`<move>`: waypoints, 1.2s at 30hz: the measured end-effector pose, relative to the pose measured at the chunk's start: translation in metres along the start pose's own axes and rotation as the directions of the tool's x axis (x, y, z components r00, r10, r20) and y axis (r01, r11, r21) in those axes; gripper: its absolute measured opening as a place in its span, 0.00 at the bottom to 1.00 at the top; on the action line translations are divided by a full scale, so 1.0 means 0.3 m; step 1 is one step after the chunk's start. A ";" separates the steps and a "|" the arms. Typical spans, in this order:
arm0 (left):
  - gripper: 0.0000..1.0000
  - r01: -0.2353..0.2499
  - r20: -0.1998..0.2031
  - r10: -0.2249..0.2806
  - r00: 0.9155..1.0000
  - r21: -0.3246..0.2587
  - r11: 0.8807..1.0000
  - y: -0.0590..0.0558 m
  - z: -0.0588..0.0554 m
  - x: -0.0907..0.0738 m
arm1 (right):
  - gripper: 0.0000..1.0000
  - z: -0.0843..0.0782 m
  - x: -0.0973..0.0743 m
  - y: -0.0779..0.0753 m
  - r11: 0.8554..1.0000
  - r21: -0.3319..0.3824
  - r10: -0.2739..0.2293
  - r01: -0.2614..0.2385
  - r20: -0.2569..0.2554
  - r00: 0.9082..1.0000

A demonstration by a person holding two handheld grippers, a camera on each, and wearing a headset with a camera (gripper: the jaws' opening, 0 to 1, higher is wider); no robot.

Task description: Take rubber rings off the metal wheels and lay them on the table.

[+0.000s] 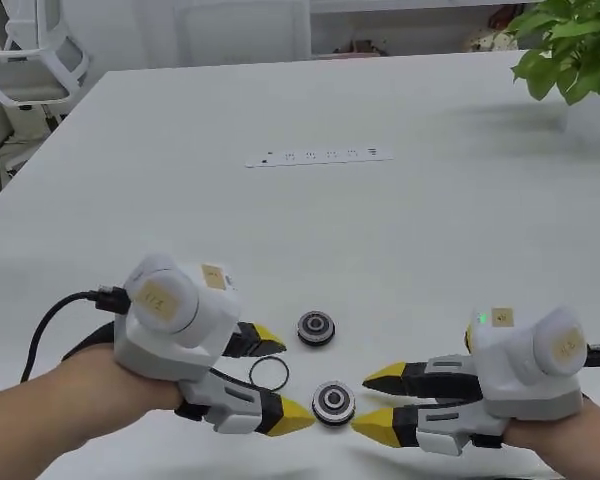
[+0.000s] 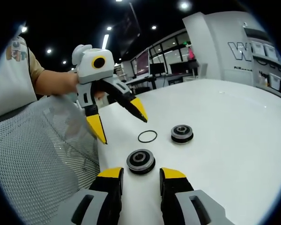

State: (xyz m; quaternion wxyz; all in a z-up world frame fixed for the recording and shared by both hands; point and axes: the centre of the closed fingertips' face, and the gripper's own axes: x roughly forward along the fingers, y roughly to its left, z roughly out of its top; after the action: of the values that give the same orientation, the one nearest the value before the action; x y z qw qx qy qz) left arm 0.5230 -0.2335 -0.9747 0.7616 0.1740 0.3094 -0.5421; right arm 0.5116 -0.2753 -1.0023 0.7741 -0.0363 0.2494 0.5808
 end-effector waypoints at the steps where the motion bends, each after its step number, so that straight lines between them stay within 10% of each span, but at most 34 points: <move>1: 0.49 0.006 -0.002 -0.006 1.000 -0.001 1.000 -0.004 -0.001 0.004 | 0.28 -0.006 0.001 -0.006 1.000 -0.002 0.001 -0.001 -0.003 1.000; 18: 0.40 0.043 -0.027 -0.042 0.999 0.008 0.999 -0.032 -0.011 0.067 | 0.24 -0.063 0.016 -0.083 1.000 -0.026 0.001 -0.002 -0.018 1.000; 36: 0.25 0.065 -0.022 -0.065 0.998 0.019 0.998 -0.052 0.003 0.119 | 0.23 -0.041 0.023 -0.027 0.999 -0.042 -0.002 0.001 -0.019 1.000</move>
State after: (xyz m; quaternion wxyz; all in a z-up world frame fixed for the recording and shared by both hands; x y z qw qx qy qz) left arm 0.5167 -0.2651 -0.9964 0.7386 0.1772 0.3176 -0.5677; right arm 0.5162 -0.2761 -1.0179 0.7712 -0.0584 0.2445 0.5849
